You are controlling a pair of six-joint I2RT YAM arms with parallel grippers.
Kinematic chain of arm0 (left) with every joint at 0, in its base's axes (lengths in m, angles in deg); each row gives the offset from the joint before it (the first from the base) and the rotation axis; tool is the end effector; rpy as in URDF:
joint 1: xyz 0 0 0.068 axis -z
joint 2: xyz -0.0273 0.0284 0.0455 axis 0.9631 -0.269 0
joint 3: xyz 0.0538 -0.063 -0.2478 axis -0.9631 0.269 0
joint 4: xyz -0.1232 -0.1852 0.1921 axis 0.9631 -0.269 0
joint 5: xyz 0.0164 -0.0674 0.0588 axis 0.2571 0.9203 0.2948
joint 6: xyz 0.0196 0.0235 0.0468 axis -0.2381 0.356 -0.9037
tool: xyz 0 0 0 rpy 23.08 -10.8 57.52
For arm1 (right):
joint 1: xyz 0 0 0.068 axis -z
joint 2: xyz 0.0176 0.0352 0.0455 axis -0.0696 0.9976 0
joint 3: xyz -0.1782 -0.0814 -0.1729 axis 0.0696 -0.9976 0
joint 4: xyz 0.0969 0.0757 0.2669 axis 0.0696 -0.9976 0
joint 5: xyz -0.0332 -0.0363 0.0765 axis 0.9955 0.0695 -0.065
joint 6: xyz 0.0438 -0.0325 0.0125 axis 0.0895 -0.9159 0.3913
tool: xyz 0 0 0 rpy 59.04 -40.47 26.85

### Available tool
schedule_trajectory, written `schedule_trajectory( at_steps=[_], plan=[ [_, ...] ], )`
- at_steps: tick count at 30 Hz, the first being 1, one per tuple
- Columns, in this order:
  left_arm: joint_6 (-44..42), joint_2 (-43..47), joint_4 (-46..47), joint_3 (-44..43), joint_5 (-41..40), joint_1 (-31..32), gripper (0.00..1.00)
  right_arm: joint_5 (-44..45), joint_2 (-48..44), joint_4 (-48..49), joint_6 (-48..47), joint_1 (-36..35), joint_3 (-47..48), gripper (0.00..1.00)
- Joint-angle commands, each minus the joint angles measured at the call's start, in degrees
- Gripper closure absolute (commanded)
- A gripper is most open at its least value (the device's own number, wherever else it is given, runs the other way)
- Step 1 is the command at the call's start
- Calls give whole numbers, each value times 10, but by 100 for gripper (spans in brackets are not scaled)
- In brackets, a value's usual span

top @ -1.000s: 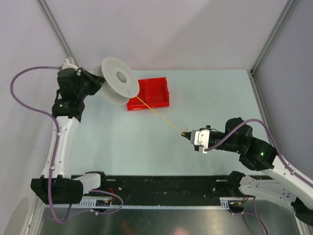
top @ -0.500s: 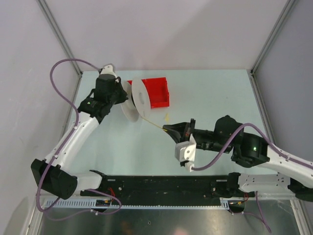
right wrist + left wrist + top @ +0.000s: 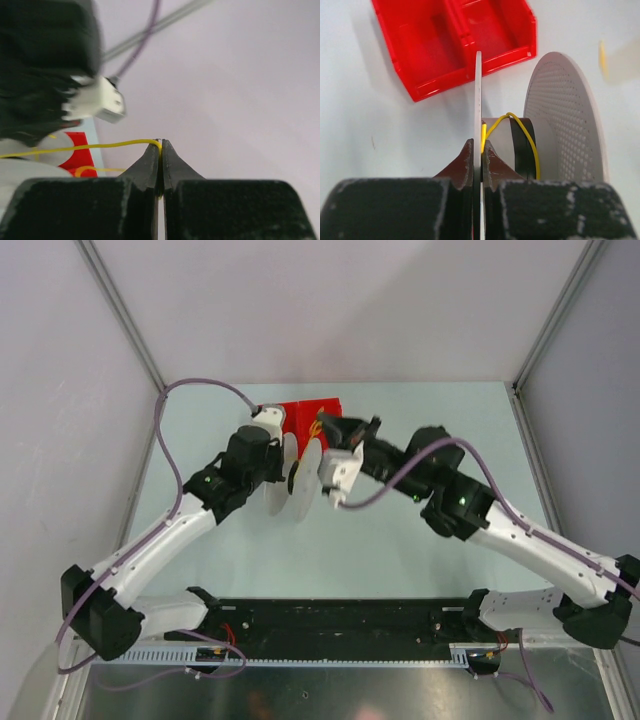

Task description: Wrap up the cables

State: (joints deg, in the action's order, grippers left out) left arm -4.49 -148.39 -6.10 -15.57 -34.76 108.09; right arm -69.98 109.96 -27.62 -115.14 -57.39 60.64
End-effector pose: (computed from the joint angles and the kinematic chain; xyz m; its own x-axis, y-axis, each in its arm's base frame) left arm 0.2627 -0.1624 0.3148 -0.5040 0.0747 -0.8605 0.2336 0.9709 -0.0525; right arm 0.1419 0.2643 0.4599 0.8567 -0.3379 -0.3897 -0.2924 0.3043 -0.9066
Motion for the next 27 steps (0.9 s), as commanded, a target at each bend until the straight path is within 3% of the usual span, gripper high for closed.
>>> schedule_trajectory(
  at_steps=[1,5,13,20,25,27],
  plan=[
    [-96,60,52,34,20,28,100,-48,13,161,87,90,105,100],
    [-148,94,54,52,87,48,100,-90,45,157,147,172,137,100],
    [-267,147,20,64,302,49,100,-162,90,109,210,300,149,100],
    [-274,188,13,25,400,-23,100,-265,112,57,278,437,110,100],
    [-230,195,15,-33,483,-97,100,-298,124,14,345,502,78,100],
    [-196,186,18,-64,503,-115,100,-332,129,-45,357,512,73,100]
  ],
)
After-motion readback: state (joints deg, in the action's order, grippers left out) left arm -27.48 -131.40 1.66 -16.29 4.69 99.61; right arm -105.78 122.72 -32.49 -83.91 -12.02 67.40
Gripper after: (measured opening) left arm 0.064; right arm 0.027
